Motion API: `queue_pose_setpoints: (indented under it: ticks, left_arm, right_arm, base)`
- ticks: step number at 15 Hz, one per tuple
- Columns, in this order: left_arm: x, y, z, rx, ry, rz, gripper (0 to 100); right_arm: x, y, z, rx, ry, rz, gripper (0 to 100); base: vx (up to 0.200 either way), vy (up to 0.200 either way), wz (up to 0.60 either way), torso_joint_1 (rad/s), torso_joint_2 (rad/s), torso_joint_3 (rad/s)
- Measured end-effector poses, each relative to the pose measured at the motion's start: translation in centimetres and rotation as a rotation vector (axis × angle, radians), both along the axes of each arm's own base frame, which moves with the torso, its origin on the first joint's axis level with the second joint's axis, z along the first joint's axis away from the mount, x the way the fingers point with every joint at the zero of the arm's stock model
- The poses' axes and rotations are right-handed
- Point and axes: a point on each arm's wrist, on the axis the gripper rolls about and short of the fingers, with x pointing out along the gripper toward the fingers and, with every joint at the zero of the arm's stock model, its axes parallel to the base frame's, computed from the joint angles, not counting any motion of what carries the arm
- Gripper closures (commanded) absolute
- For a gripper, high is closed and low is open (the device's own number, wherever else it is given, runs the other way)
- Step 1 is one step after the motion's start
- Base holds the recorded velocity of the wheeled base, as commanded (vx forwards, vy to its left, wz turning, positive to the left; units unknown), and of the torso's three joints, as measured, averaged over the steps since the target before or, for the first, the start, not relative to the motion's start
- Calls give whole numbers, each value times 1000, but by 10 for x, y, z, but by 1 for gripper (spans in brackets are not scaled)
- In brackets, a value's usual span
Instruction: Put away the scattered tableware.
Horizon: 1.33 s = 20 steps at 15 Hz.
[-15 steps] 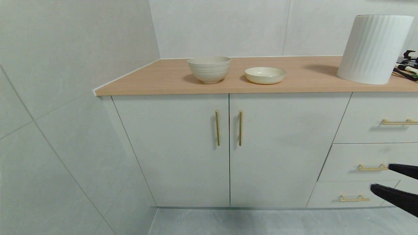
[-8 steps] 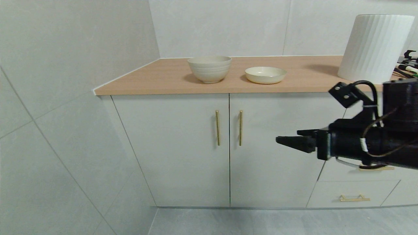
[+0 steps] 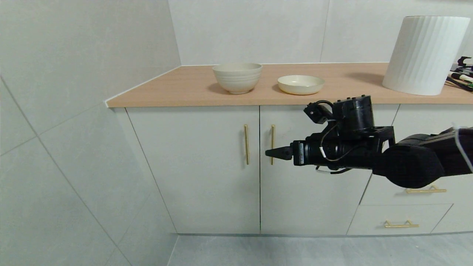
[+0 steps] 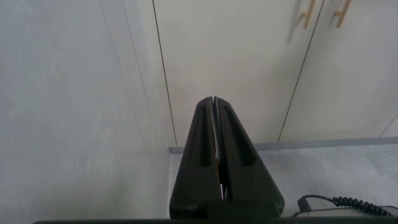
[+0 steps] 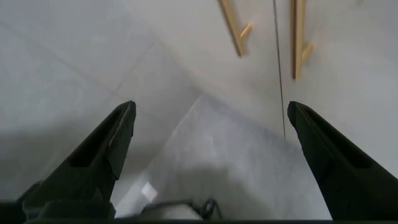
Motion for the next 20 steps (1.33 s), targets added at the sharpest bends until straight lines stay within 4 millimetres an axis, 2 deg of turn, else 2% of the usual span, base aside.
queue_pose_setpoints:
  ticks: [4,8,20]
  left_arm:
    - [0,0,0,0,-1,0,100]
    - [0,0,0,0,0,0,100]
    - [0,0,0,1,-1,0,100]
  right_arm:
    - [30,16,-24,99,-90,-26,0]
    - [48,22,-48,109,-81,-67,0]
    - [75,32,-68,227,-78,-115,0]
  base:
    - [0,0,0,0,0,0]
    - [0,0,0,0,0,0]
    - [0,0,0,0,0,0]
